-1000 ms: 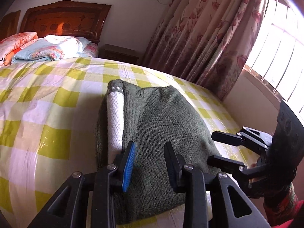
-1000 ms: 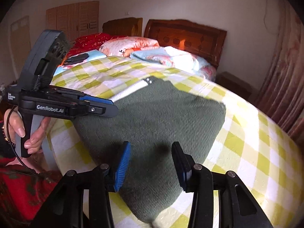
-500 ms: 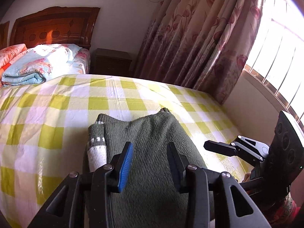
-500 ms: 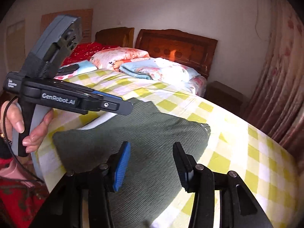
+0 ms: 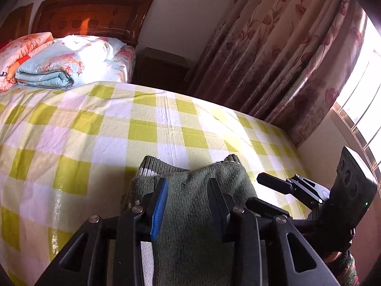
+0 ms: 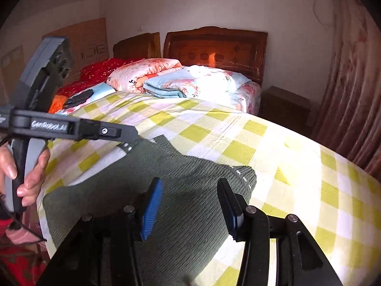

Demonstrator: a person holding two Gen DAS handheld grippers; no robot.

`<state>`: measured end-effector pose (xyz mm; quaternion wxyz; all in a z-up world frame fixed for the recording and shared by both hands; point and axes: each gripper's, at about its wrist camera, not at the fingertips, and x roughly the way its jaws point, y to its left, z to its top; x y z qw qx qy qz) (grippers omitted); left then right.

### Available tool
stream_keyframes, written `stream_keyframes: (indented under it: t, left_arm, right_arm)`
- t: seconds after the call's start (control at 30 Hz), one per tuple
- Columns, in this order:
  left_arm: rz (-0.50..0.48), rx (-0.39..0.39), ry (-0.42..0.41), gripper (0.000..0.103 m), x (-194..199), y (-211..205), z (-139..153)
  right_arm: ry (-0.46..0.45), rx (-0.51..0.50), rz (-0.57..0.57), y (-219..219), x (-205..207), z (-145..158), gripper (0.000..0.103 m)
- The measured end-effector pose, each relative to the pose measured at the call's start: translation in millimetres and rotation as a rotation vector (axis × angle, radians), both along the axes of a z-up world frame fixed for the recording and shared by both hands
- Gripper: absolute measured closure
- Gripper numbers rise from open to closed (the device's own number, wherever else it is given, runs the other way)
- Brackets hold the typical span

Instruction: Fold small clothes

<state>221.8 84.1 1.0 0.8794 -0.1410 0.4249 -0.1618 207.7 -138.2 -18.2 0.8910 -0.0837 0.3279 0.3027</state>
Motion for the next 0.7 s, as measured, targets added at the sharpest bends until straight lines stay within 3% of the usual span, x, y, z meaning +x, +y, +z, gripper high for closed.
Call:
stream_keyframes:
  t: [0.1, 0.13, 0.23, 0.37, 0.47, 0.57, 0.7]
  left_arm:
    - [0.035, 0.044, 0.051, 0.069, 18.8, 2.9, -31.6]
    - [0.037, 0.013, 0.033, 0.069, 18.9, 8.1, -37.5]
    - [0.044, -0.057, 0.014, 0.069, 12.8, 20.6, -37.9]
    - [0.055, -0.04, -0.008, 0.069, 10.8, 18.3, -38.6]
    - [0.055, -0.018, -0.031, 0.069, 8.3, 16.2, -38.9]
    - [0.05, -0.052, -0.031, 0.069, 8.8, 22.5, -40.8]
    - [0.059, -0.089, -0.029, 0.069, 10.0, 30.9, -44.3]
  right_arm:
    - [0.133, 0.009, -0.044, -4.6, 34.9, -26.2, 0.0]
    - [0.164, 0.013, -0.055, -7.1, 41.1, -36.2, 0.0]
    - [0.167, 0.093, -0.081, -18.3, 39.6, -34.7, 0.0]
    - [0.092, 0.106, -0.13, -18.3, 37.9, -20.6, 0.0]
    - [0.184, 0.057, -0.112, -9.9, 52.2, -39.2, 0.0]
    - [0.174, 0.039, -0.133, -11.5, 45.9, -40.7, 0.0]
    - [0.07, 0.036, -0.198, -13.7, 11.0, -11.2, 0.0]
